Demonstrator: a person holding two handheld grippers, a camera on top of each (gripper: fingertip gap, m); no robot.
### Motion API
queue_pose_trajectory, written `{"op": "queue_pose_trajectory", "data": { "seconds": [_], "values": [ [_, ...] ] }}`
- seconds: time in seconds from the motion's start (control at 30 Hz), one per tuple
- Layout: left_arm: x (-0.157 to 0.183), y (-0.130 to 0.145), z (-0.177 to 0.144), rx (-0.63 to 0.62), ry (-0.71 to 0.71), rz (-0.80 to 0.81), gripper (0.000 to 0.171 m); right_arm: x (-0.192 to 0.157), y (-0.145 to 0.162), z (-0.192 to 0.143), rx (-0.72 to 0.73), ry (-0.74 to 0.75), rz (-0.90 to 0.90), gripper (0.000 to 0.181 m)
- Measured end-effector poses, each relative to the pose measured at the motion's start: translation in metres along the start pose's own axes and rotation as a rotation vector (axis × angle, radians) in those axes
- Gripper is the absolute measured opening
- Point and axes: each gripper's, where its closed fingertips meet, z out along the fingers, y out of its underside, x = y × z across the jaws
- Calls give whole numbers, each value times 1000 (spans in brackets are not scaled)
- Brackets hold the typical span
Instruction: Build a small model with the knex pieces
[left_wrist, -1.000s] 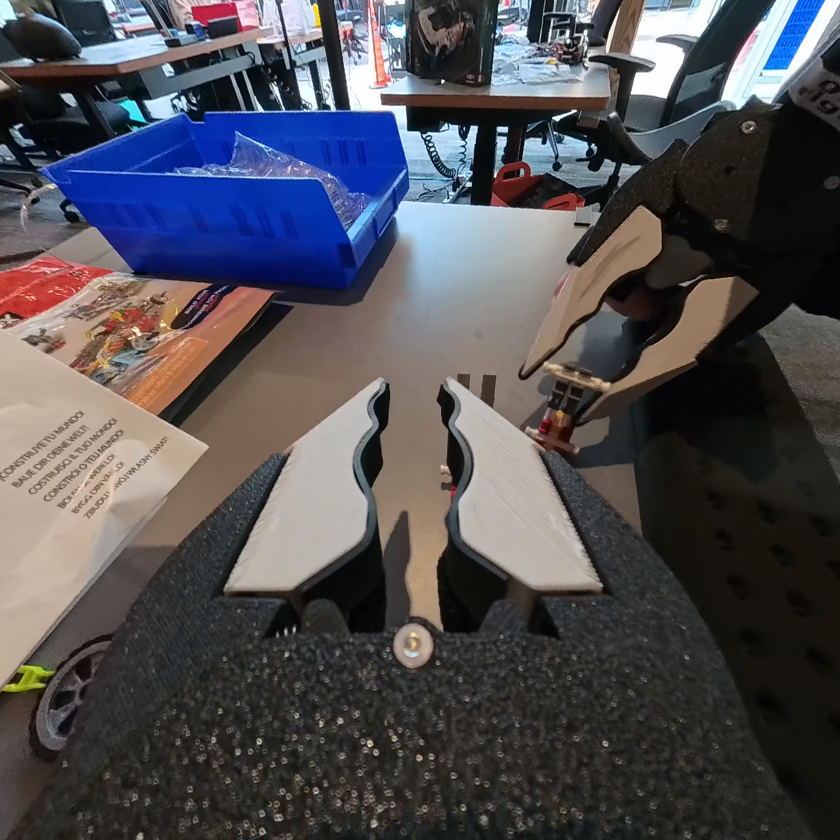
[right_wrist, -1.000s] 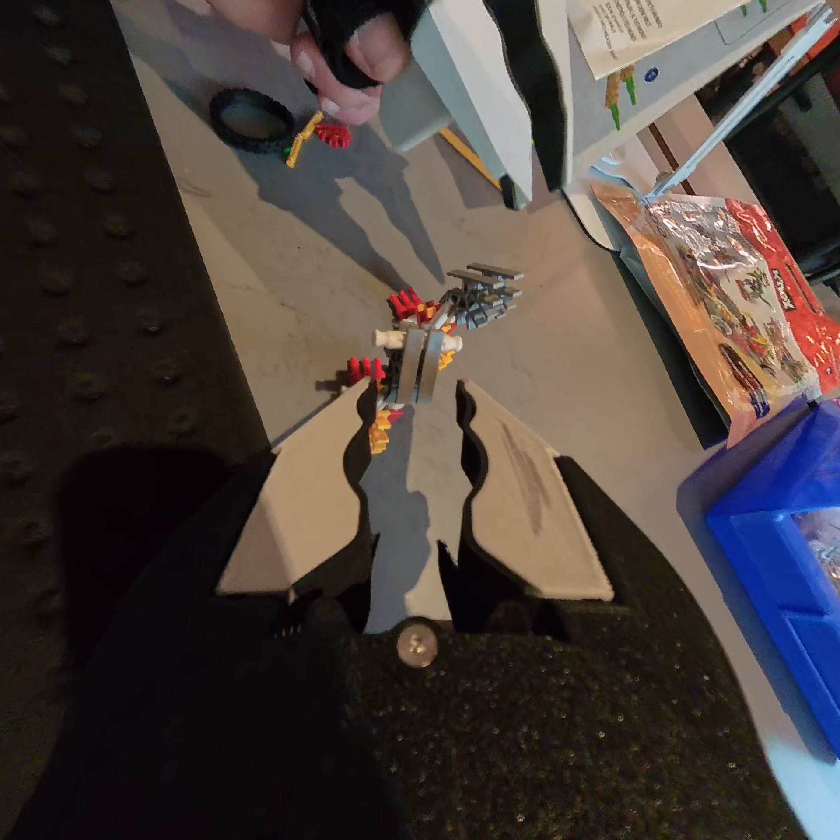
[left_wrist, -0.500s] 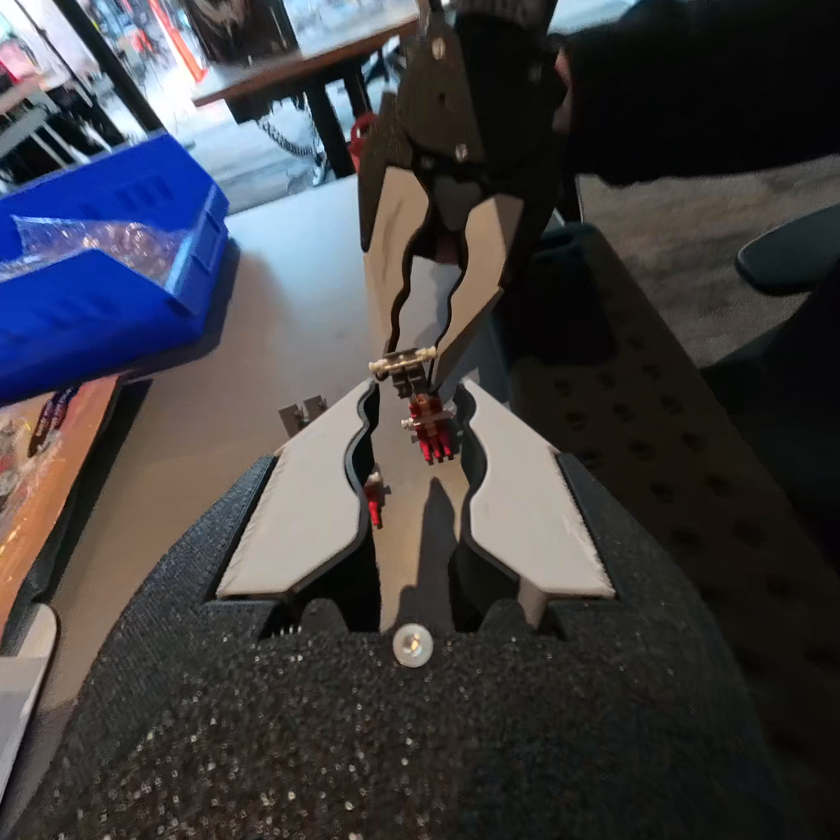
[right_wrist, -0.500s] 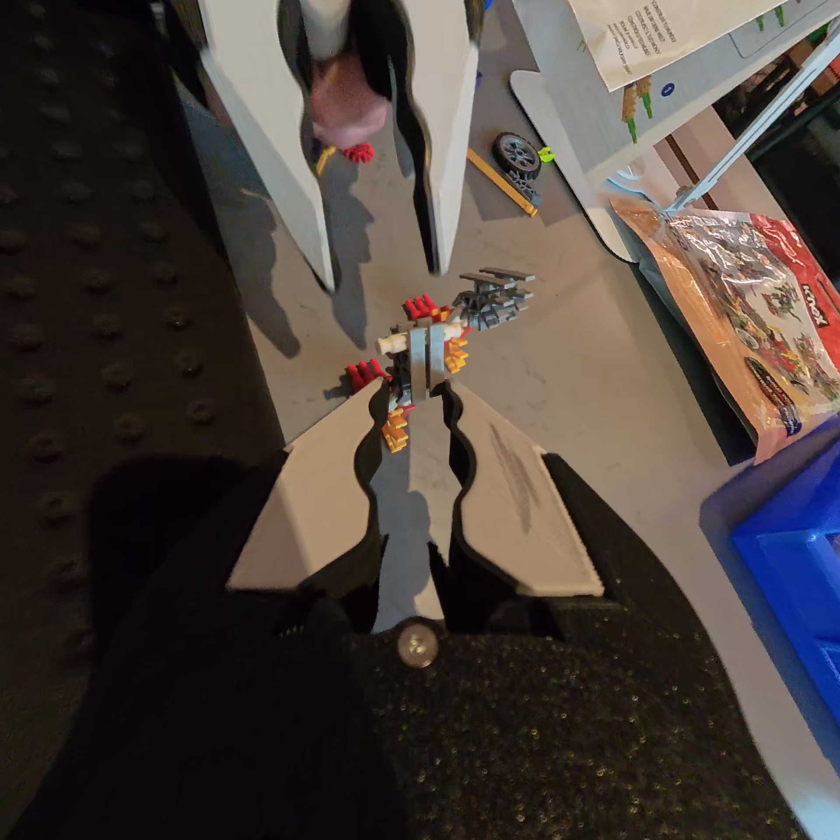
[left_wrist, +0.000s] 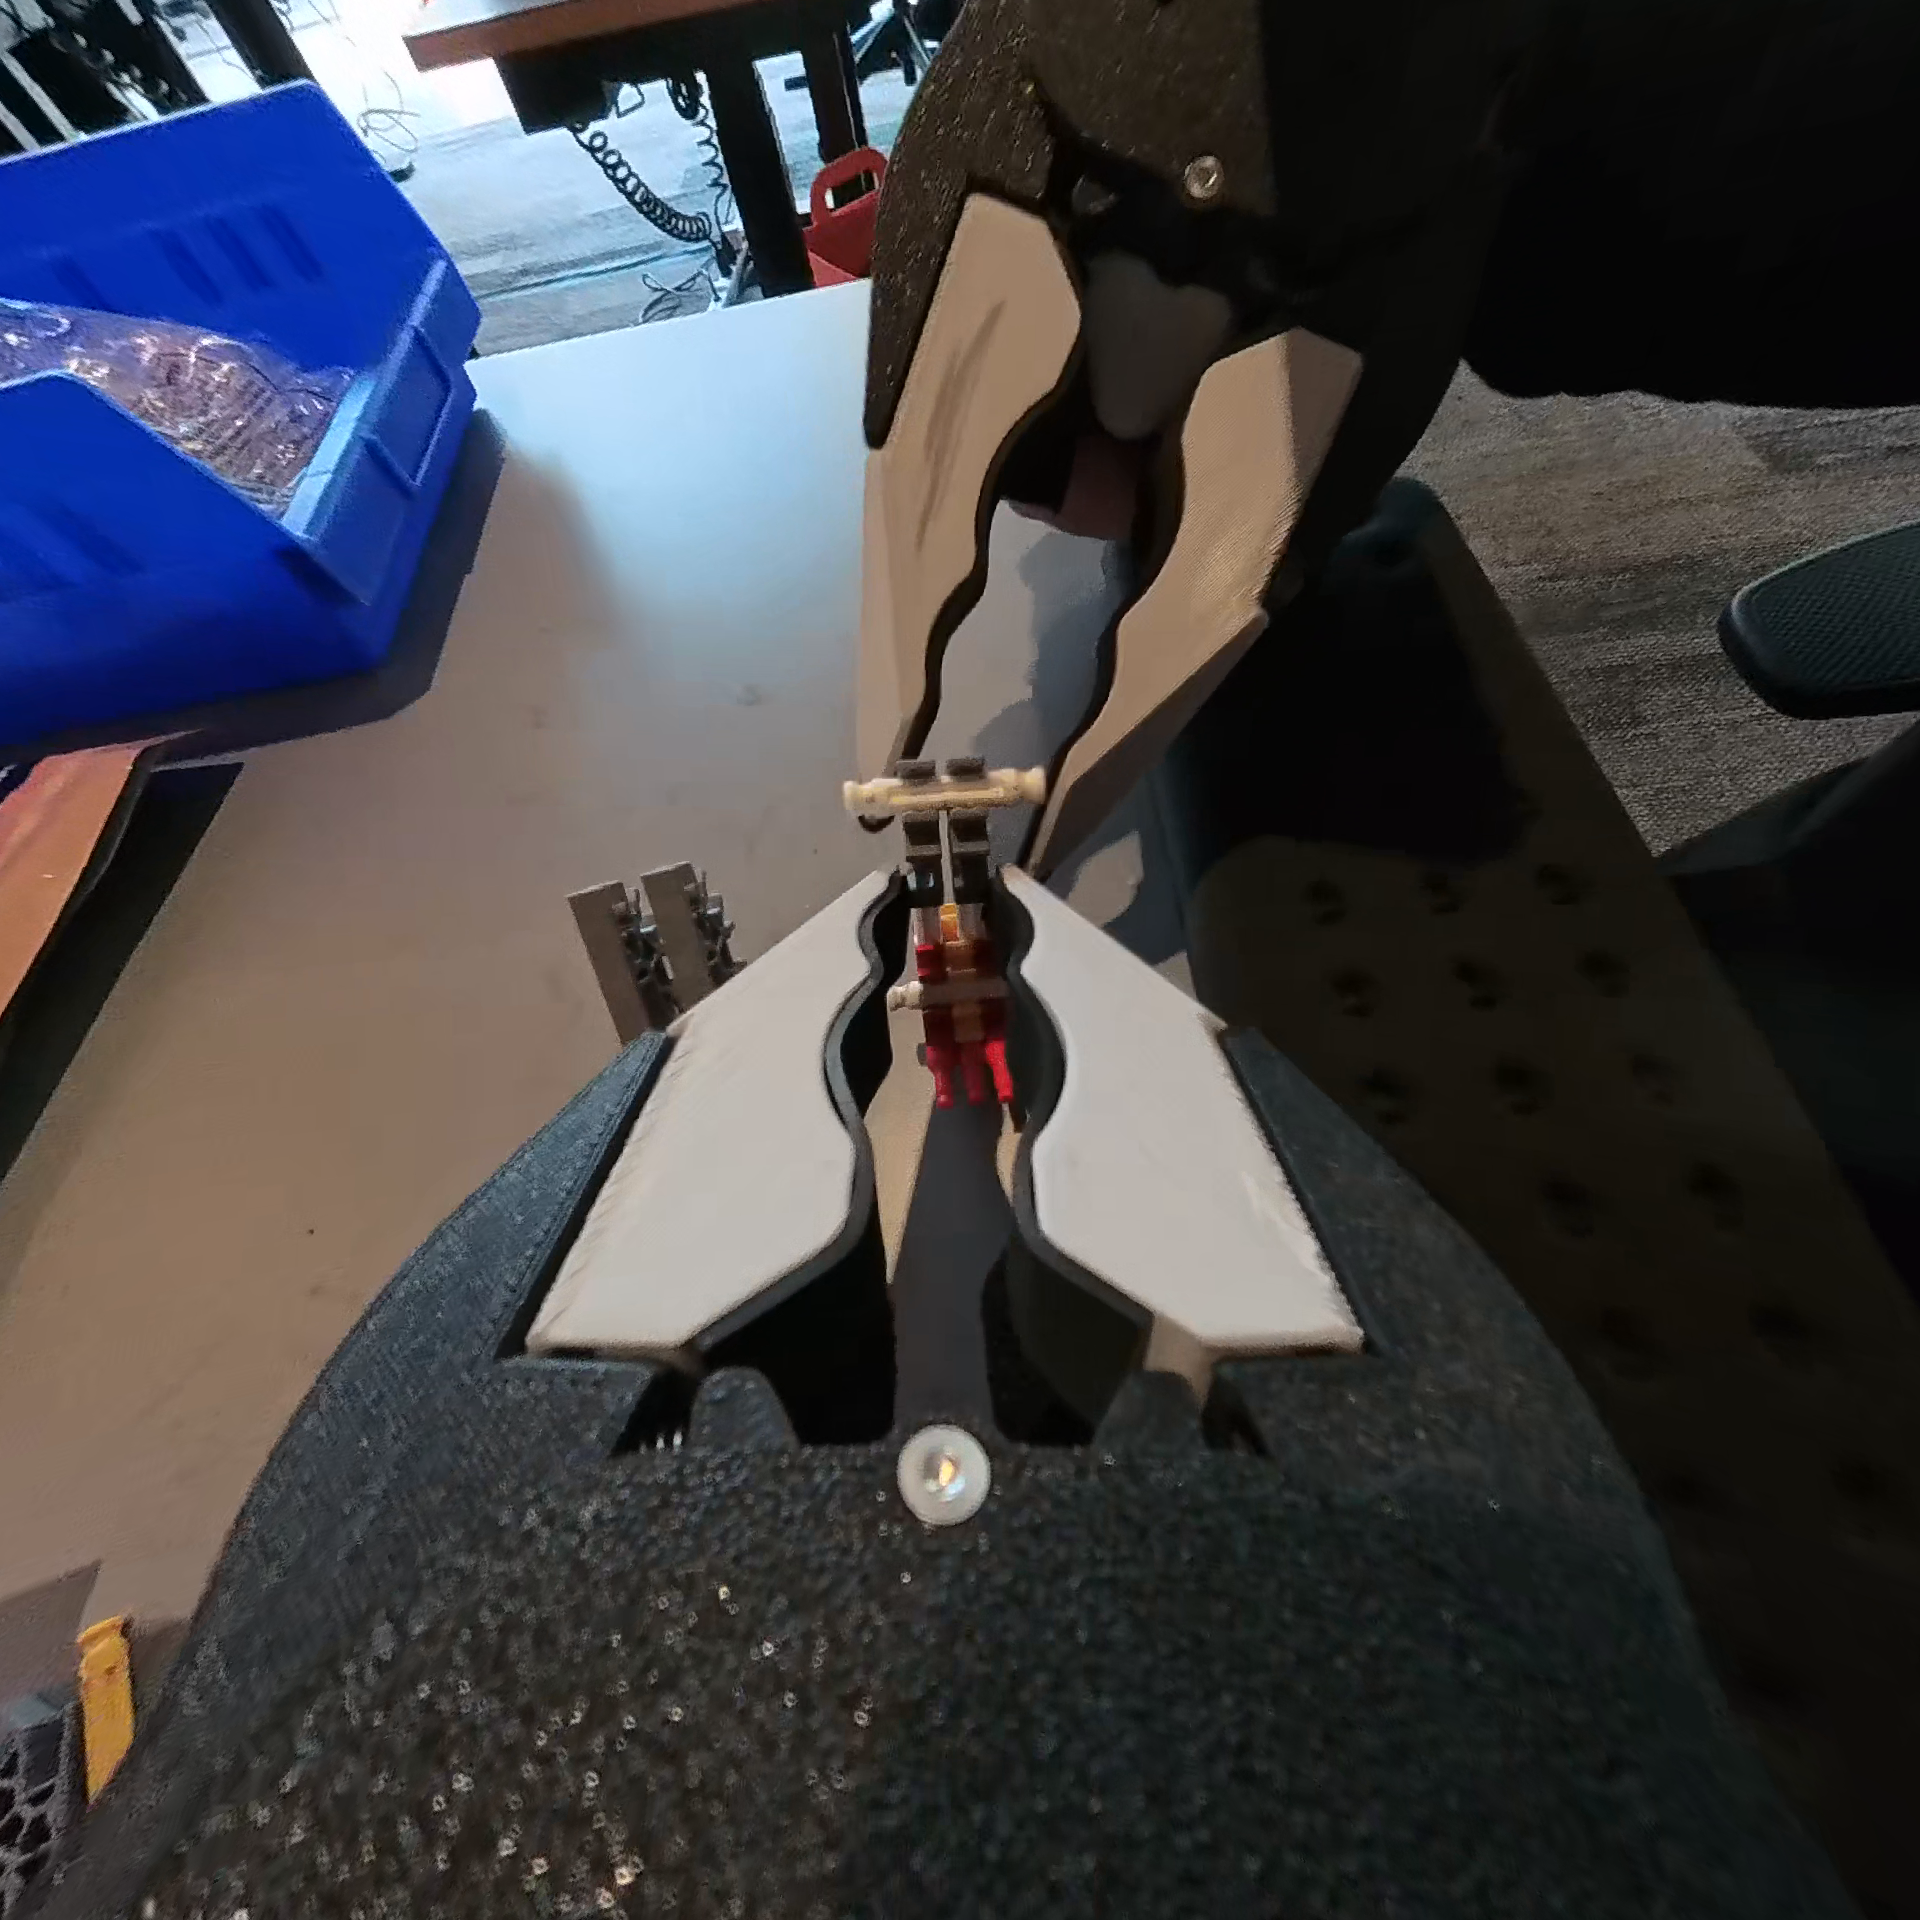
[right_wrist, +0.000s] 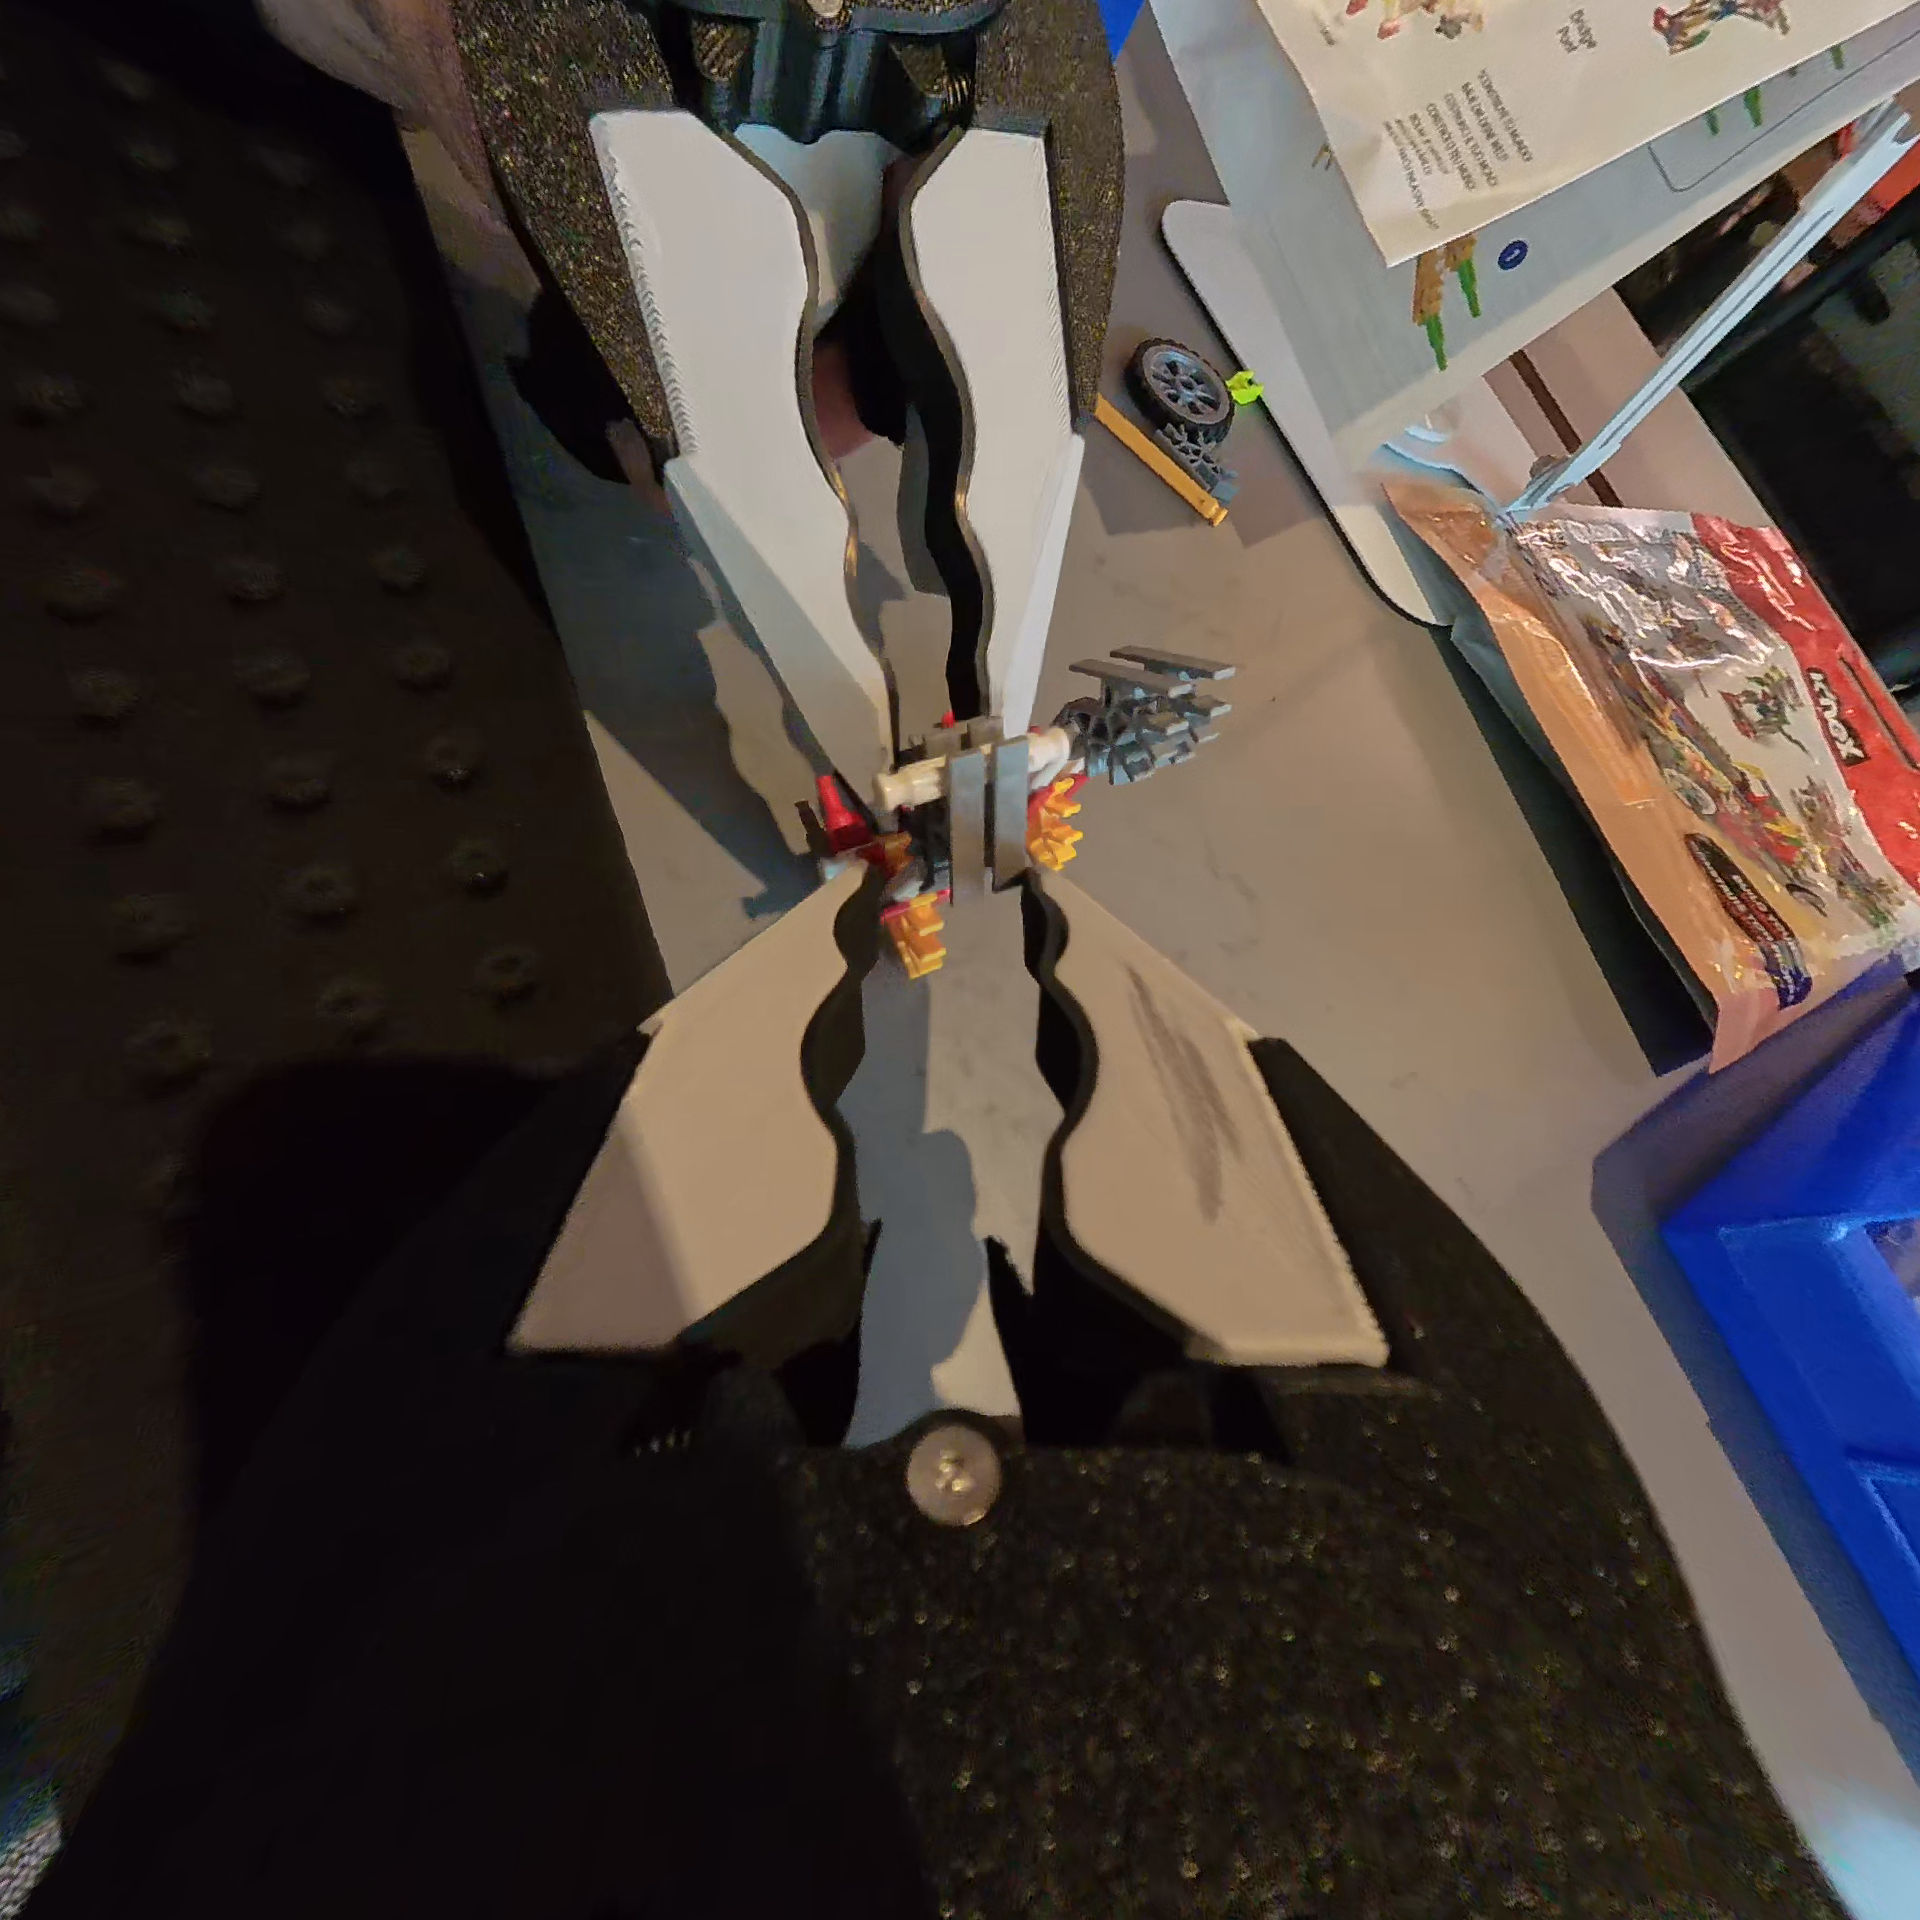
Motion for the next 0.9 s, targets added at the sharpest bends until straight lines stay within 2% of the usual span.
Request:
{"op": "queue_pose_trajectory", "data": {
  "seconds": [0.2,0.4,0.5,0.53,0.63,0.9],
  "values": [
    [0,0,-1,2,12,-14,14,1,-3,-9,5,10,3,27],
    [5,-4,0,10,38,5,13,-4,-16,-14,65,6,23,36],
    [15,-4,3,7,110,-9,14,-10,-17,-10,77,-36,40,34],
    [14,-2,4,4,107,-10,14,-12,-15,-9,72,-46,44,28],
    [16,-2,3,21,130,-23,14,-14,-16,-10,81,-56,67,26],
    [4,-2,-4,-15,23,57,37,-15,-17,-9,77,-52,141,25]
  ]
}}
